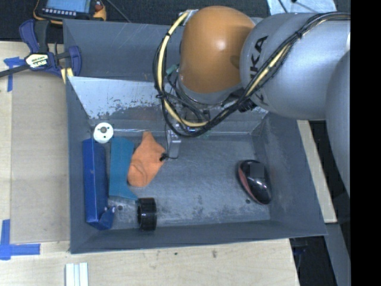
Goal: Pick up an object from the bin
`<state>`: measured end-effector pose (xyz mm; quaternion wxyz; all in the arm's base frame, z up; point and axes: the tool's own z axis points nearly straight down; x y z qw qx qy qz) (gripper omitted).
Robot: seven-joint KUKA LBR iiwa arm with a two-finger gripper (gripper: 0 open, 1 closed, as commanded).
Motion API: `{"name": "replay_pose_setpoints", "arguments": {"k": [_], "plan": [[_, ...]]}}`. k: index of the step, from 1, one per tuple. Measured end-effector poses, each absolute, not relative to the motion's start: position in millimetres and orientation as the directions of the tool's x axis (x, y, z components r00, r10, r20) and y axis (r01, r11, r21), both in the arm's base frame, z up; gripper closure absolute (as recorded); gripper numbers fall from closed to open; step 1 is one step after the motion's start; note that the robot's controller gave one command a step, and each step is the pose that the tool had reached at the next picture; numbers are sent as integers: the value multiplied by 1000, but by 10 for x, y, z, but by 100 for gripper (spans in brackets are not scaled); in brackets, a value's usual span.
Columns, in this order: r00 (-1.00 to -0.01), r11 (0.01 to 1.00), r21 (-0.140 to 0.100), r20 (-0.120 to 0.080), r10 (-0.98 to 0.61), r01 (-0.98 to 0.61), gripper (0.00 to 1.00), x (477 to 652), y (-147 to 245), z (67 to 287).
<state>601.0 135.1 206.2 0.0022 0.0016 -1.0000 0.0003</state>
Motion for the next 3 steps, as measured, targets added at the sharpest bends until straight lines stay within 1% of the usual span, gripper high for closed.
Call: {"name": "replay_pose_setpoints", "arguments": {"k": [1, 2, 3], "plan": [[-1000, 1000, 1, -3, -1, -1, 0, 6021, 1346, 2114], [-999, 999, 0, -10, -48, -48, 0, 6029, 1735, 1713], [-998, 998, 5, -1, -61, -61, 0, 5610, 1775, 1412]]}}
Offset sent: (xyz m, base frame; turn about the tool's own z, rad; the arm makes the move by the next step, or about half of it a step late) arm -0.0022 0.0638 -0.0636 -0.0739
